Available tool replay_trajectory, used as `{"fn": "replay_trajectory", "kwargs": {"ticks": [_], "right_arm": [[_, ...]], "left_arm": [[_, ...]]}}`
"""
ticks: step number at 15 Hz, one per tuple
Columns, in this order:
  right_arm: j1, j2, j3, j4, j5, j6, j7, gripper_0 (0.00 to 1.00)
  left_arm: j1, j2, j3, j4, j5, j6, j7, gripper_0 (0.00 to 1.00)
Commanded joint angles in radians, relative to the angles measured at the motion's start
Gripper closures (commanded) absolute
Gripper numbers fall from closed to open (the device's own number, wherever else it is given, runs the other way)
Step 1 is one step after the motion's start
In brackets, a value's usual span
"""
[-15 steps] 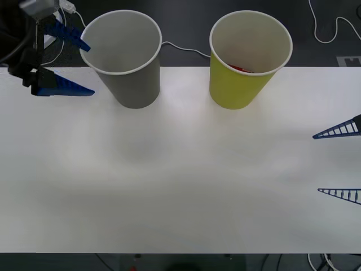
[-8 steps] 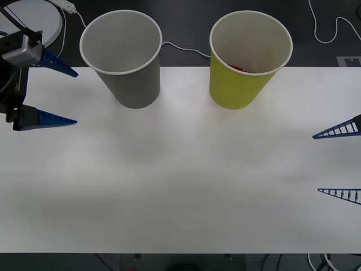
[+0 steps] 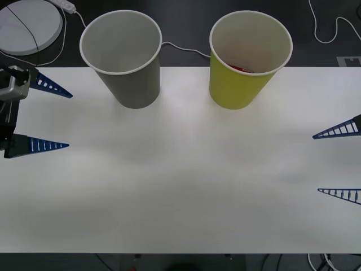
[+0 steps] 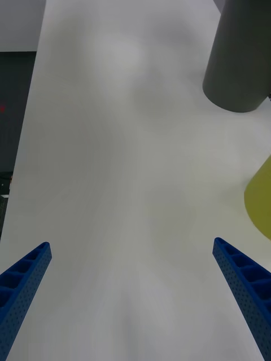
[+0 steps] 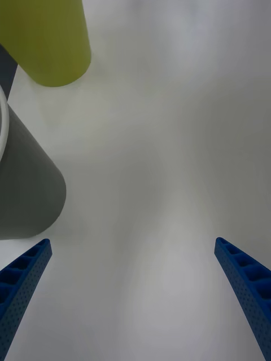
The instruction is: Put the can into the green bin and the plastic bottle into the gray bin
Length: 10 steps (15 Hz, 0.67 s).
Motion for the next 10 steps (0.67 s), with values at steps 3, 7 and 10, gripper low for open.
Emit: {"fn": "replay_trajectory", "kwargs": {"ticks": [3,7,10], "right_arm": [[0.0,0.0,0.0,0.0,0.0,0.0,0.0,0.0],[0.0,0.0,0.0,0.0,0.0,0.0,0.0,0.0],[0.0,0.0,0.0,0.0,0.0,0.0,0.0,0.0]], "left_arm": [[0.118,-0.056,0.061,-0.004,0.002,-0.021,-0.149,0.0],[0.152,-0.085,0.061,-0.004,-0.029,-0.021,-0.221,0.0],[0.17,-0.093,0.061,-0.004,-0.04,-0.021,-0.269,0.0]]}}
